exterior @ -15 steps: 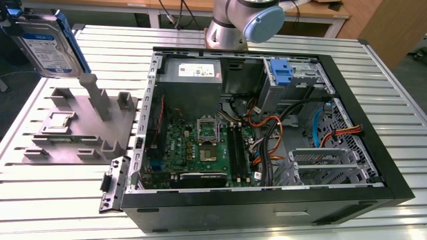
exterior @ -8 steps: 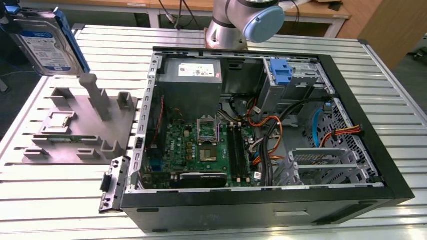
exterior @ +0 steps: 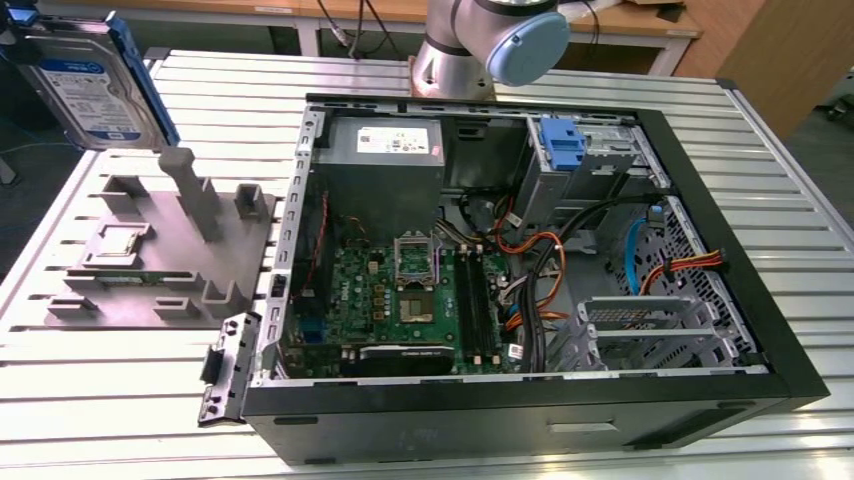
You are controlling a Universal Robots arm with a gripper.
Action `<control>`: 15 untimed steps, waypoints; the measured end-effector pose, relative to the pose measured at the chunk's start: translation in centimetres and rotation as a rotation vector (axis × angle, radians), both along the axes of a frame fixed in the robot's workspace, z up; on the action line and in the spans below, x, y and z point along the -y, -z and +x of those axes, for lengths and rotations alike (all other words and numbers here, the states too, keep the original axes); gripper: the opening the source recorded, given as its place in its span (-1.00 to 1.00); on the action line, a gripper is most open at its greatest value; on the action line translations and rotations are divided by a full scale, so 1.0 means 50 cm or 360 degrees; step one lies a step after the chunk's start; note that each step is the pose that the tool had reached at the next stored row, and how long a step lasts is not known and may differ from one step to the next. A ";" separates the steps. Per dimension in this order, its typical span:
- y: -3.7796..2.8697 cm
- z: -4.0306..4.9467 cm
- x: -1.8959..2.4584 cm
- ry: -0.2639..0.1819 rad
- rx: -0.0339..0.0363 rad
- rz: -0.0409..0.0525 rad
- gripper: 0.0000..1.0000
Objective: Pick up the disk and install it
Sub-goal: 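Pick up the disk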
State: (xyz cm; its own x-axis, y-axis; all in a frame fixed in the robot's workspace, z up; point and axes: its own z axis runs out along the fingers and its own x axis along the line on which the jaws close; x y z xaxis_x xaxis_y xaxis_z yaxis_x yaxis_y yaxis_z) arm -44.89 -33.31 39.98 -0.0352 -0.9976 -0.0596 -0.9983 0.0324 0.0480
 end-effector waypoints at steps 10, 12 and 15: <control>-0.005 0.000 0.0000 0.0000 0.0000 0.0000 -0.27; -0.006 0.000 0.0000 0.0000 0.0000 0.0000 -0.27; -0.007 0.000 0.0001 0.0000 0.0000 -0.0001 -0.27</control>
